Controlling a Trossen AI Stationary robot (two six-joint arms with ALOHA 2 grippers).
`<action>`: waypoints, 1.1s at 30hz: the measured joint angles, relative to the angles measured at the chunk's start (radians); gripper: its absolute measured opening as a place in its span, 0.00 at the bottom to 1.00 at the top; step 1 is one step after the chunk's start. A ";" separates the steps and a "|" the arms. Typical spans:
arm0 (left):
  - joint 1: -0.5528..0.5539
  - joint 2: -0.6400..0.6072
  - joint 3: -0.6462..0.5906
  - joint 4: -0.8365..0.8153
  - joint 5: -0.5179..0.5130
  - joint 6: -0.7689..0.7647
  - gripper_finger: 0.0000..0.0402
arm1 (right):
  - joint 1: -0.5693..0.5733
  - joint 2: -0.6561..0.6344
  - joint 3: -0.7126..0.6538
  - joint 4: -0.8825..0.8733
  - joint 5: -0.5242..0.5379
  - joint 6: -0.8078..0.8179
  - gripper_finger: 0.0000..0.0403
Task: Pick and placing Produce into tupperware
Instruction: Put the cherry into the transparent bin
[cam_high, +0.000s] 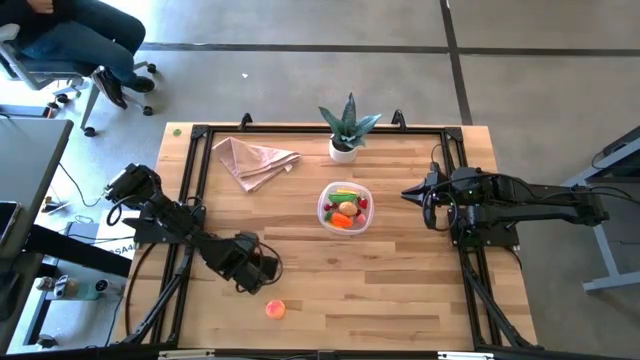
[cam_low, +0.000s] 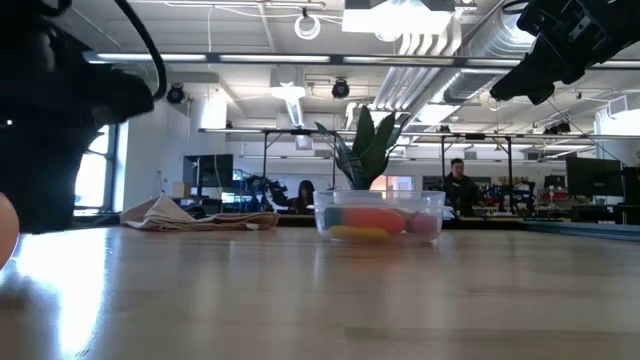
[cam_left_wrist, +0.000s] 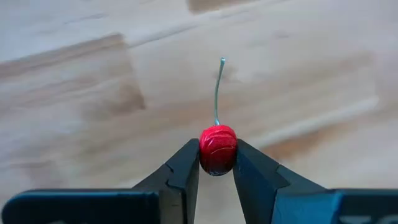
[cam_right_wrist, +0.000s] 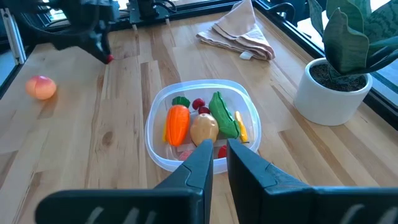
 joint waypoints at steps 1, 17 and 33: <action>-0.001 -0.001 0.012 0.000 -0.018 0.023 0.21 | 0.000 0.000 0.000 0.000 0.000 0.000 0.09; 0.252 -0.004 0.275 0.062 -0.261 0.867 0.21 | 0.000 0.000 0.000 0.000 0.000 0.000 0.09; 0.692 0.070 0.350 0.466 0.216 1.512 0.21 | 0.000 0.000 0.000 0.000 0.000 0.000 0.09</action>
